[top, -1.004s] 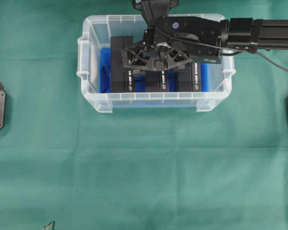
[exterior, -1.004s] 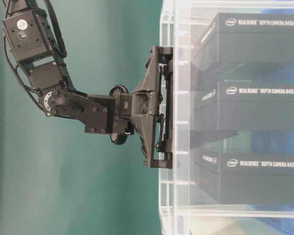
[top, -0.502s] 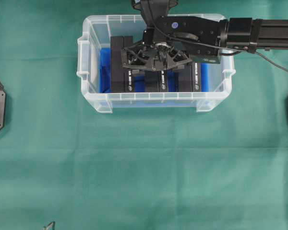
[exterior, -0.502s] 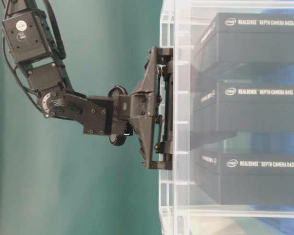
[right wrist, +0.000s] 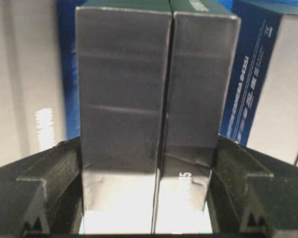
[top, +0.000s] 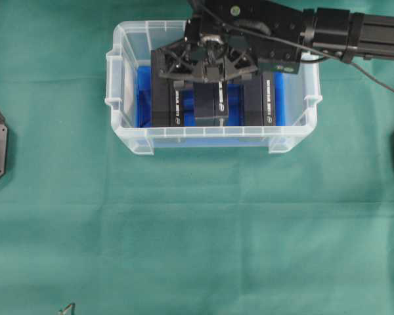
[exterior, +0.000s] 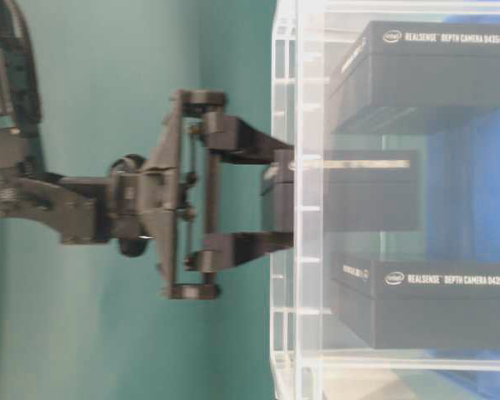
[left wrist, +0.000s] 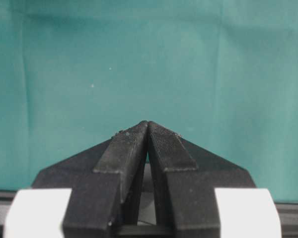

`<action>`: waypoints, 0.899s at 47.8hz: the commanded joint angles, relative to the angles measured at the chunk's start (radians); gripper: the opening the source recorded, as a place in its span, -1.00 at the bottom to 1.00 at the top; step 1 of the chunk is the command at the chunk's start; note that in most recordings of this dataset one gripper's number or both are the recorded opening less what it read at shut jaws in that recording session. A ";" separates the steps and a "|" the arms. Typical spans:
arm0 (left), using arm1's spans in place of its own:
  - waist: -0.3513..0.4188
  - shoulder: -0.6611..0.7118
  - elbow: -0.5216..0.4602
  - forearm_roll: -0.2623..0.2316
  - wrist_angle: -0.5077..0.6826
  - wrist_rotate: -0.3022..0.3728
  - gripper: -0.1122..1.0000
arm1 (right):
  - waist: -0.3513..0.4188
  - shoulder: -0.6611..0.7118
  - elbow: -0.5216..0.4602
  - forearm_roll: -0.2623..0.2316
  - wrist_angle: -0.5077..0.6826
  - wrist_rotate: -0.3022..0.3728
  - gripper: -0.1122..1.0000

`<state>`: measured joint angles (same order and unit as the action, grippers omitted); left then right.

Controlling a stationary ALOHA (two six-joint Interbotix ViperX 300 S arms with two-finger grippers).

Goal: Take the box out of the case with the right arm.
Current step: 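Lift the middle box straight up out of the case with right gripper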

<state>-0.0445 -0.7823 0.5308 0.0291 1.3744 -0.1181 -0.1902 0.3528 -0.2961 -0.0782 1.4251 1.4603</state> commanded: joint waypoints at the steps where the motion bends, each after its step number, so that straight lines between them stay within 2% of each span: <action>1: -0.003 0.003 -0.026 0.002 -0.005 0.002 -0.77 | -0.002 -0.069 -0.072 -0.011 0.044 0.003 0.37; 13: -0.006 0.002 -0.026 0.002 -0.005 0.000 -0.77 | 0.002 -0.083 -0.204 -0.037 0.192 0.003 0.37; 23: -0.003 0.002 -0.026 0.002 -0.005 0.002 -0.77 | 0.002 -0.083 -0.291 -0.054 0.270 0.003 0.37; 43: -0.006 0.000 -0.026 0.002 -0.005 0.000 -0.77 | 0.006 -0.083 -0.313 -0.060 0.295 0.003 0.37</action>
<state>-0.0460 -0.7839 0.5308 0.0291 1.3744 -0.1181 -0.1856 0.3252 -0.5798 -0.1319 1.7165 1.4619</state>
